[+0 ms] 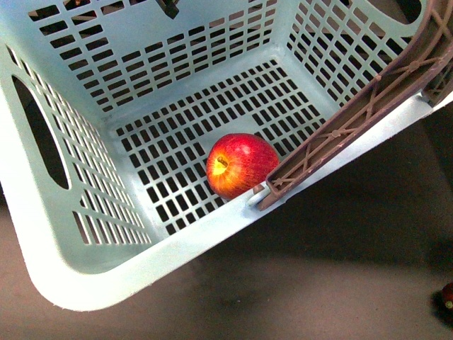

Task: Pick apple with right arm and hold basket with left

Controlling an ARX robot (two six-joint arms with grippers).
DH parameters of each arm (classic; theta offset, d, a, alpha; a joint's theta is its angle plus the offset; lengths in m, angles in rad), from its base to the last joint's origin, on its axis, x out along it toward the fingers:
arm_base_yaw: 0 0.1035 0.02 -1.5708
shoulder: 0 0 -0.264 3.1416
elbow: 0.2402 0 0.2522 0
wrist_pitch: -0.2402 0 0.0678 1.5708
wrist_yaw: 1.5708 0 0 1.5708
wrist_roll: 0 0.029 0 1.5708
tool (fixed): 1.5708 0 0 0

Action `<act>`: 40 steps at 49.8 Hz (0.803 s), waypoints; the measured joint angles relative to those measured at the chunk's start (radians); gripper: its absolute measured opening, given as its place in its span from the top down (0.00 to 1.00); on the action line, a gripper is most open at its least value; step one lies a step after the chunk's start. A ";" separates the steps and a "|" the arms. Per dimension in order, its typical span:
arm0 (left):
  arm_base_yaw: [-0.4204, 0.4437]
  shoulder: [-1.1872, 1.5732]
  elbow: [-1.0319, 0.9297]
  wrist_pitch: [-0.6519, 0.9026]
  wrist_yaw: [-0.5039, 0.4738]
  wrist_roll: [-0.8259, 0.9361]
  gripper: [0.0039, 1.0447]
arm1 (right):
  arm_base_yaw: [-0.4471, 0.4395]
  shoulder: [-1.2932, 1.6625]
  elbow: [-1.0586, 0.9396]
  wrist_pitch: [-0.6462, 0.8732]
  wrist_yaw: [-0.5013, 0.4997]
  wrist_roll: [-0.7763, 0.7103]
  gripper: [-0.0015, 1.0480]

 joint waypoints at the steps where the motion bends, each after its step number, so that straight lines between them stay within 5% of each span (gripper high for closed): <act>1: 0.000 0.000 0.000 0.000 0.000 0.000 0.85 | 0.000 0.000 0.000 -0.001 0.000 0.000 0.98; 6: 0.000 0.000 0.000 0.000 -0.002 0.000 0.85 | 0.000 -0.002 0.000 -0.002 0.000 0.000 0.95; 22: 0.000 0.000 0.000 0.000 -0.001 0.000 0.85 | 0.000 -0.003 0.000 -0.002 0.000 0.000 0.31; 30: 0.000 0.000 0.000 0.000 -0.001 0.000 0.85 | 0.000 -0.003 0.000 -0.002 0.000 0.000 0.07; 40: 0.000 0.000 0.000 0.000 -0.001 0.000 0.85 | 0.000 -0.003 0.000 -0.002 0.000 0.000 0.08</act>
